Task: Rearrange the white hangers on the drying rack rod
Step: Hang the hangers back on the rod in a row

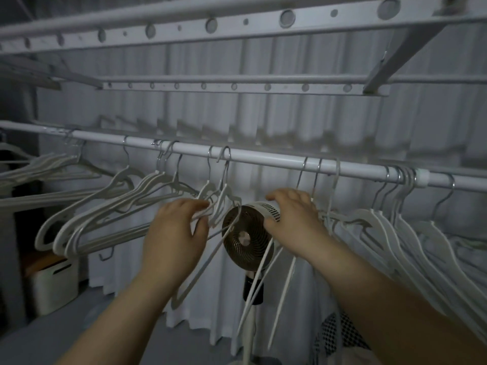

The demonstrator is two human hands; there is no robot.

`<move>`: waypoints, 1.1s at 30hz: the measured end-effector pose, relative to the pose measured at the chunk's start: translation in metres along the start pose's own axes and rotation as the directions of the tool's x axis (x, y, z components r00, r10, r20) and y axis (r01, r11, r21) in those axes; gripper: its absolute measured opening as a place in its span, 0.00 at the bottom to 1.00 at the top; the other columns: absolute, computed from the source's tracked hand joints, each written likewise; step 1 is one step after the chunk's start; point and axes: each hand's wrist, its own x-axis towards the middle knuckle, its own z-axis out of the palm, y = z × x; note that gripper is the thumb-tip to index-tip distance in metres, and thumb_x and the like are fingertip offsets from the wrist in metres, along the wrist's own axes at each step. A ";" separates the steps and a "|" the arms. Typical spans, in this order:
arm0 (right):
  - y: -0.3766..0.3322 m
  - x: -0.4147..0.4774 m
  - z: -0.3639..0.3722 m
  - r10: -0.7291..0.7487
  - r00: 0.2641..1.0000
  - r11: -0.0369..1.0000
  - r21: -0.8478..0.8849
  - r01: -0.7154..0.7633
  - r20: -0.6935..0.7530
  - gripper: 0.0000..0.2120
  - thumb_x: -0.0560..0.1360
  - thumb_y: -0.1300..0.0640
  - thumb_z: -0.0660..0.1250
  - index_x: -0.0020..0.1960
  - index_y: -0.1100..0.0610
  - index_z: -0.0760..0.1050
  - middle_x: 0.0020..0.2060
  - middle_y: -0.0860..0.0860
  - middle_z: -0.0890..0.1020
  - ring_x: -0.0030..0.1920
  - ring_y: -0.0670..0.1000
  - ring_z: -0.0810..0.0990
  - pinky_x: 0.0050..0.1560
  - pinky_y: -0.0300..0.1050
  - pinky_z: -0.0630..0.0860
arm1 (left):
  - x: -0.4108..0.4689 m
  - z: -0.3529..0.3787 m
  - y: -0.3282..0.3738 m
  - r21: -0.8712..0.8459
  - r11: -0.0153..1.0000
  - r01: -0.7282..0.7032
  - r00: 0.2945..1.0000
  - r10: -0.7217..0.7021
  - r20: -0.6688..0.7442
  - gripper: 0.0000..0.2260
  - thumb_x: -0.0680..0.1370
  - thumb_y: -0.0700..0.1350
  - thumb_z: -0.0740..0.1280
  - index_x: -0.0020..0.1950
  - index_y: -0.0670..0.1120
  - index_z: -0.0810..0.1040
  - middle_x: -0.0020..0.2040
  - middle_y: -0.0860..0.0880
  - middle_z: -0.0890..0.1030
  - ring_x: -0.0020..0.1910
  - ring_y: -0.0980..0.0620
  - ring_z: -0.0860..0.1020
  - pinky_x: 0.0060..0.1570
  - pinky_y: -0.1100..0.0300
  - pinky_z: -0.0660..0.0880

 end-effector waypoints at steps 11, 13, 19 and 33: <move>-0.054 0.047 0.041 0.120 0.951 0.948 0.250 -0.195 0.286 0.23 0.73 0.50 0.64 0.66 0.55 0.65 0.45 0.48 0.77 0.40 0.45 0.75 0.34 0.35 0.69 | 0.018 -0.016 -0.051 -0.055 0.986 0.156 0.955 -0.137 0.263 0.16 0.73 0.34 0.65 0.60 0.44 0.75 0.58 0.45 0.77 0.51 0.53 0.75 0.48 0.73 0.62; -0.060 0.053 0.047 0.174 0.941 0.911 0.315 -0.265 0.291 0.23 0.73 0.49 0.65 0.65 0.54 0.64 0.35 0.42 0.72 0.33 0.40 0.70 0.22 0.29 0.67 | 0.020 -0.017 -0.059 -0.091 0.980 0.178 0.953 -0.148 0.266 0.16 0.74 0.34 0.64 0.61 0.43 0.75 0.59 0.45 0.77 0.47 0.56 0.72 0.43 0.75 0.61; -0.085 0.060 0.077 0.287 0.937 0.883 0.324 -0.340 0.200 0.28 0.73 0.49 0.64 0.68 0.58 0.57 0.44 0.50 0.76 0.46 0.54 0.78 0.42 0.44 0.73 | 0.019 -0.016 -0.075 -0.148 0.945 0.292 0.873 -0.200 0.445 0.14 0.76 0.37 0.61 0.60 0.45 0.75 0.59 0.45 0.79 0.53 0.48 0.79 0.52 0.59 0.75; -0.065 0.052 0.073 0.459 0.887 0.828 0.338 -0.448 0.049 0.21 0.75 0.59 0.60 0.66 0.56 0.58 0.38 0.49 0.73 0.31 0.45 0.69 0.30 0.39 0.68 | 0.016 -0.006 -0.078 -0.414 0.843 0.343 0.900 -0.168 0.403 0.14 0.79 0.37 0.56 0.62 0.41 0.73 0.38 0.55 0.76 0.45 0.50 0.77 0.51 0.55 0.75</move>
